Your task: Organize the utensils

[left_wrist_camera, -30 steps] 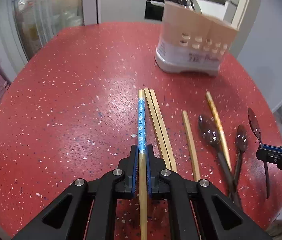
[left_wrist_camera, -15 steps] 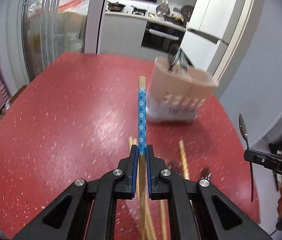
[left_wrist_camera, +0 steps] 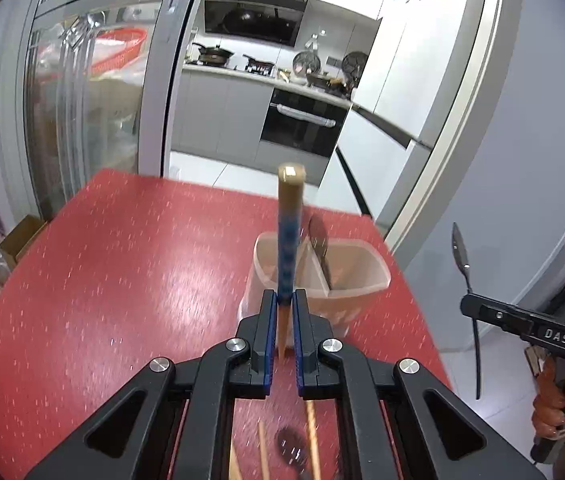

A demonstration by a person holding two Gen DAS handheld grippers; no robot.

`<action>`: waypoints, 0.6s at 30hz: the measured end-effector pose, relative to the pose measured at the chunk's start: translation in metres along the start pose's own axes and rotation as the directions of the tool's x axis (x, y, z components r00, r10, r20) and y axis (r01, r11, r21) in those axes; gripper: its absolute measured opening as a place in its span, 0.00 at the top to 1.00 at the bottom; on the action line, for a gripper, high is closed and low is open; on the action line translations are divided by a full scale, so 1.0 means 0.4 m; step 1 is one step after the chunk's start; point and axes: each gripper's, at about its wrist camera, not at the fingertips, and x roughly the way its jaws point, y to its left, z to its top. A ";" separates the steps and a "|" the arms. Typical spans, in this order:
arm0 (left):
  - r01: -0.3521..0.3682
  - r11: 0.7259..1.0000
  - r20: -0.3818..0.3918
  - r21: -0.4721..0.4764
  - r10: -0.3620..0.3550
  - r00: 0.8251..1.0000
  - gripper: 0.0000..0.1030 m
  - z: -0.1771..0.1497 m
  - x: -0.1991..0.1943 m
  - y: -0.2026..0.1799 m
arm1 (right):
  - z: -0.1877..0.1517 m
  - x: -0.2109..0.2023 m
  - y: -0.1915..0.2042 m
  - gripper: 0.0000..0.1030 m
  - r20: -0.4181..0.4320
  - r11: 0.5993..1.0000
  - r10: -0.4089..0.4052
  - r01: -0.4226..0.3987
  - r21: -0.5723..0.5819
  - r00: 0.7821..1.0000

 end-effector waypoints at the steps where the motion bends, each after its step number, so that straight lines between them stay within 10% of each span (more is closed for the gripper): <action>1: 0.004 1.000 0.009 -0.001 -0.004 1.000 0.68 0.013 -0.001 -0.003 | 0.017 -0.002 0.000 0.88 0.009 1.000 0.002 -0.002 -0.004 1.000; 18: -0.047 0.998 0.082 0.053 0.042 0.996 0.68 0.177 0.010 -0.049 | 0.185 0.071 0.043 0.88 0.072 0.998 0.034 -0.030 -0.060 0.997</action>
